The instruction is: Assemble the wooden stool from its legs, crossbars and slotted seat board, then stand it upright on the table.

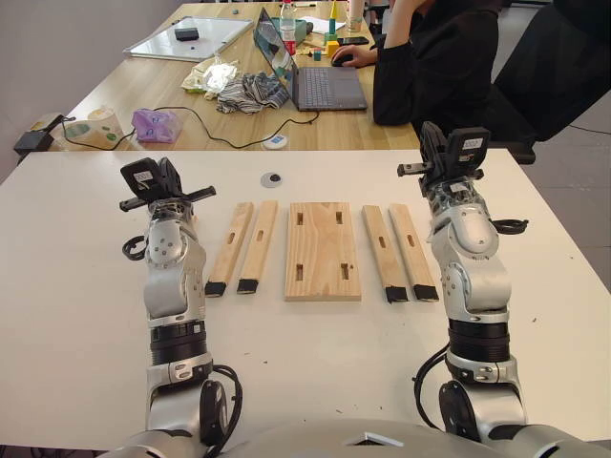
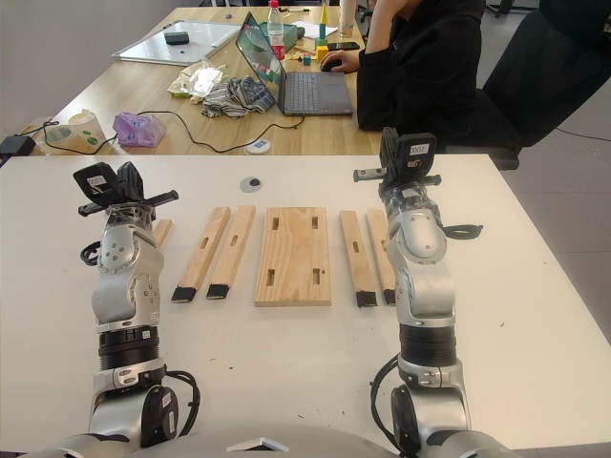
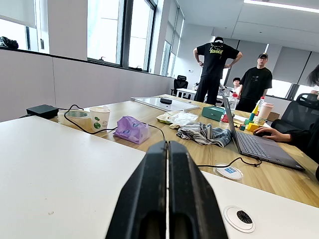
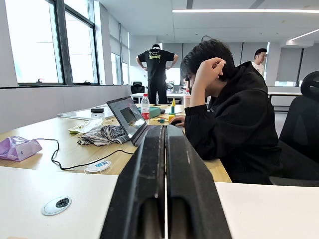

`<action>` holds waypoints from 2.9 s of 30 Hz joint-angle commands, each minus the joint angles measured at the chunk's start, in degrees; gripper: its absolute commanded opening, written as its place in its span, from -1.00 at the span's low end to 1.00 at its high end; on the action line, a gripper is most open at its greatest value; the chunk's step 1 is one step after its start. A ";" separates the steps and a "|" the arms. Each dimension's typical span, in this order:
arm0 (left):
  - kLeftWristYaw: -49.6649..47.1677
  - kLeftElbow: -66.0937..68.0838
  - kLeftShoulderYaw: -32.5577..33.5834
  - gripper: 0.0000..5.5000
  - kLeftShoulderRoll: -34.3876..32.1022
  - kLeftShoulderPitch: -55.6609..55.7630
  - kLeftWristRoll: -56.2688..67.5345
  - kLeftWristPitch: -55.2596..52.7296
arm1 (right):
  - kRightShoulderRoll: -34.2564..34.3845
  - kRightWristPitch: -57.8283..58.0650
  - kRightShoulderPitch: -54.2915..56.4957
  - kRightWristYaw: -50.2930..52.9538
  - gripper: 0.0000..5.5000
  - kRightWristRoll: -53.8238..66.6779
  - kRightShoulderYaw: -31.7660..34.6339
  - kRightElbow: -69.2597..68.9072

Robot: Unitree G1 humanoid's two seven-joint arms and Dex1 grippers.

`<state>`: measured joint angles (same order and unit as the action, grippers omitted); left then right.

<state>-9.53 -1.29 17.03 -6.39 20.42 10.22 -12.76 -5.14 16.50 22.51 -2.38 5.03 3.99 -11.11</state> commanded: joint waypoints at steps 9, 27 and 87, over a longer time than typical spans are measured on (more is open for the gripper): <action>-0.22 -0.78 -0.09 -1.00 -0.31 0.40 -0.49 -0.22 | 0.06 0.54 0.11 0.11 -0.99 0.11 -0.02 -0.15; -0.17 -0.68 -0.18 -1.00 -0.28 0.46 -0.59 -0.15 | 0.09 0.38 0.15 0.12 -0.99 0.06 -0.10 0.00; 31.20 38.48 -5.07 -0.55 -25.55 3.74 1.16 -16.41 | -3.79 1.12 3.01 -0.15 -1.00 0.51 5.93 3.00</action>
<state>22.87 38.85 11.36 -33.11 24.75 11.33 -29.66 -7.80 16.62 24.22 -2.36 5.06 9.37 -8.74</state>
